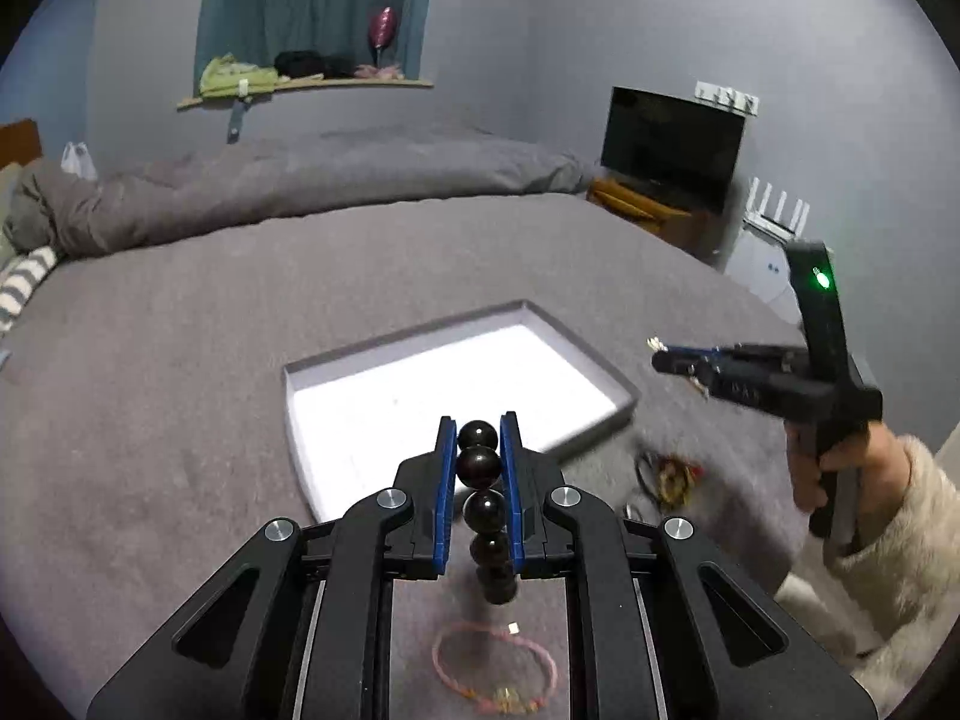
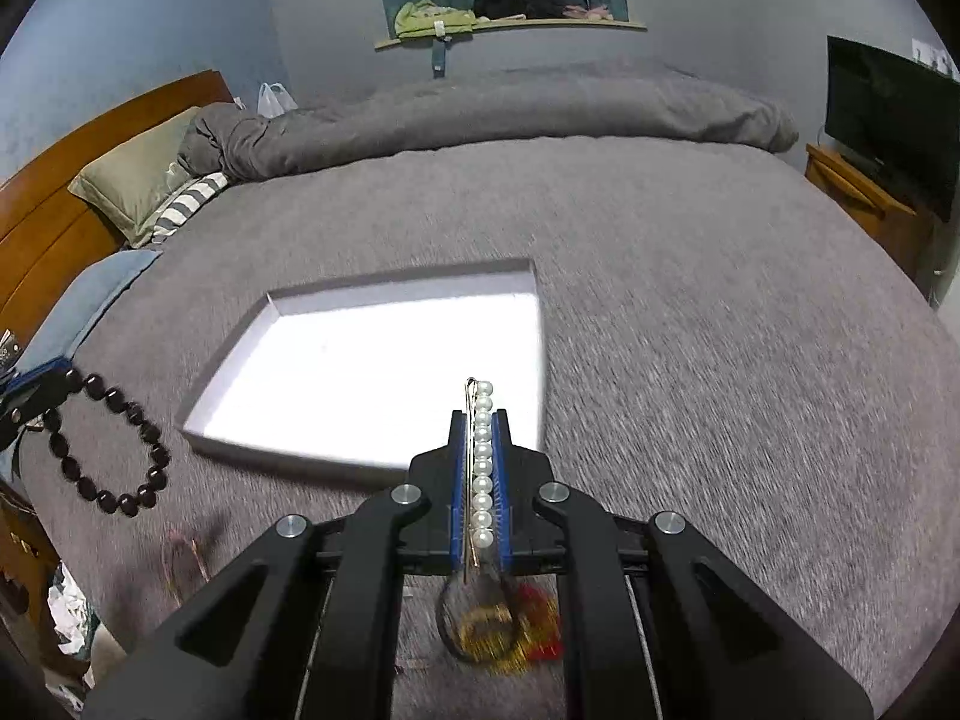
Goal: Organize jewelry
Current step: 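Carry both items into the white tray and open both tools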
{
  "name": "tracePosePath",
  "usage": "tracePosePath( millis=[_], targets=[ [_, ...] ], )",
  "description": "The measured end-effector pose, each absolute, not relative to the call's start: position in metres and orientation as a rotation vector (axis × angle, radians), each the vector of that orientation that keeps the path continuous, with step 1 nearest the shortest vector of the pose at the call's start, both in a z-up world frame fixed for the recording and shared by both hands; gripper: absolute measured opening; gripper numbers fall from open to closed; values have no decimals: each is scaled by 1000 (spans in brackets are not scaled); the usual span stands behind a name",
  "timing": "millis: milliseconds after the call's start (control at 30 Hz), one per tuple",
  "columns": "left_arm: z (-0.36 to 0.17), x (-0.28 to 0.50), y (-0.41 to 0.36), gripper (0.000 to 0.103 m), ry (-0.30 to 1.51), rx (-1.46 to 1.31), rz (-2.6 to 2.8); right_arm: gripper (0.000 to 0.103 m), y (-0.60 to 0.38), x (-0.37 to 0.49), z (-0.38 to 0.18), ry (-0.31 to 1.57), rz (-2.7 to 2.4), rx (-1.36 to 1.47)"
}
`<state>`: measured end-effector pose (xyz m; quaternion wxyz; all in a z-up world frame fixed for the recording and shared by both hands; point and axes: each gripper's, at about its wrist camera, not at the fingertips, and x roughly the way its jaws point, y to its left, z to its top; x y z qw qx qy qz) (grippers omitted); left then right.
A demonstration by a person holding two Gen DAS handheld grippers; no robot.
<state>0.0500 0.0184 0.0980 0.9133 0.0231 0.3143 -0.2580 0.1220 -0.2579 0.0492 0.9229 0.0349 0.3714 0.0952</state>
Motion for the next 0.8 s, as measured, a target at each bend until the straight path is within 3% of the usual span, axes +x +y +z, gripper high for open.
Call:
tracePosePath(
  millis=[433,800],
  targets=[
    [54,163,17,15,733,-3,-413,8,-232,186,26,781,167,61],
    [10,209,31,15,839,58,-253,8,-231,216,0,861,134,79]
  ],
)
